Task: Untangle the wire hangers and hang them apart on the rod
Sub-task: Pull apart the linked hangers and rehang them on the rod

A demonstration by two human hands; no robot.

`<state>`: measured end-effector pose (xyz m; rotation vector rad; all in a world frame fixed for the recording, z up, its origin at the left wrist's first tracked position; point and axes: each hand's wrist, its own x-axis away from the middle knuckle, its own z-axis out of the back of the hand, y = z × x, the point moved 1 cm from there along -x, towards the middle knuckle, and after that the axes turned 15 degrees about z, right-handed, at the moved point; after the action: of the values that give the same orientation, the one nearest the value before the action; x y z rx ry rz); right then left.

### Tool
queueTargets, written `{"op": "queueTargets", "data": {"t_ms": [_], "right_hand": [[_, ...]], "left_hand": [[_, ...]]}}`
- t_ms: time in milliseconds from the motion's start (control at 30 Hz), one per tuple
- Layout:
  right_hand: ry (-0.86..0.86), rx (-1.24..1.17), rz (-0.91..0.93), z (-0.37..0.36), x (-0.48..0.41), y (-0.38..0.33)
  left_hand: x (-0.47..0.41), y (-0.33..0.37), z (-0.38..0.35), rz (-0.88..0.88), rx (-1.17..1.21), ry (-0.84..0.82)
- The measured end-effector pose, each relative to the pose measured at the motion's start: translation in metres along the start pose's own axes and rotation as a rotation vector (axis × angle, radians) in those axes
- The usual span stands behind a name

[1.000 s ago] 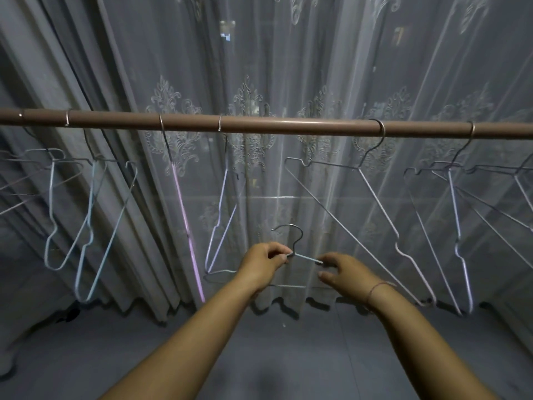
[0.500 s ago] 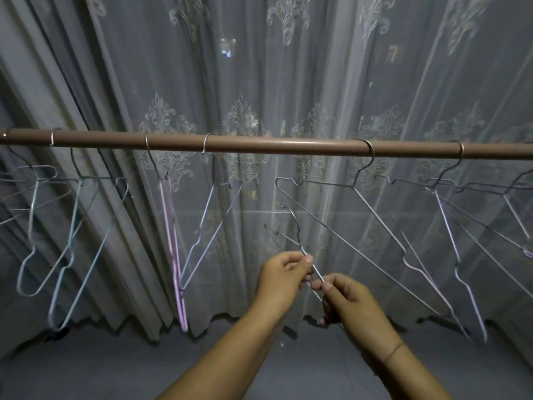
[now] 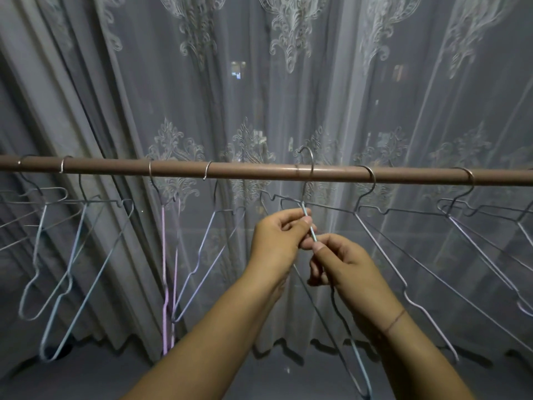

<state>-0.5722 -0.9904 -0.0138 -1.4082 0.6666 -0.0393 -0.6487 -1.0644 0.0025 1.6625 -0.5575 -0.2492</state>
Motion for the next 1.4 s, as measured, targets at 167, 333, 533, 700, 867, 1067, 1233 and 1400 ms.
{"op": "queueTargets", "data": {"t_ms": [167,333,533,700,867,1067,1233,1400], "right_hand": [[-0.002,-0.001,-0.066,-0.006,-0.009,0.012],[0.001,0.016,-0.089,-0.006,-0.007,0.020],[-0.013,0.381,0.041,0.005,-0.004,0.015],[0.089,0.421,0.306,-0.022,0.019,-0.026],[-0.082,0.365,0.211,-0.093,0.014,-0.012],[-0.038,0.208,-0.068,-0.145,-0.003,0.034],[0.050,0.145,-0.099,-0.161,-0.005,0.038],[0.121,0.104,-0.080,-0.160,-0.014,0.031]], "left_hand": [[-0.010,-0.006,0.004,0.059,-0.024,0.057],[-0.010,-0.015,0.008,0.057,-0.061,0.106],[0.012,-0.003,0.031,-0.181,-0.201,0.310],[0.010,0.017,0.087,-0.315,-0.219,0.520],[-0.003,0.025,0.128,0.041,-0.144,0.378],[-0.009,0.029,0.141,0.223,-0.150,0.124],[-0.020,0.027,0.146,0.247,-0.183,0.032],[-0.038,0.027,0.141,0.207,-0.150,0.005]]}}
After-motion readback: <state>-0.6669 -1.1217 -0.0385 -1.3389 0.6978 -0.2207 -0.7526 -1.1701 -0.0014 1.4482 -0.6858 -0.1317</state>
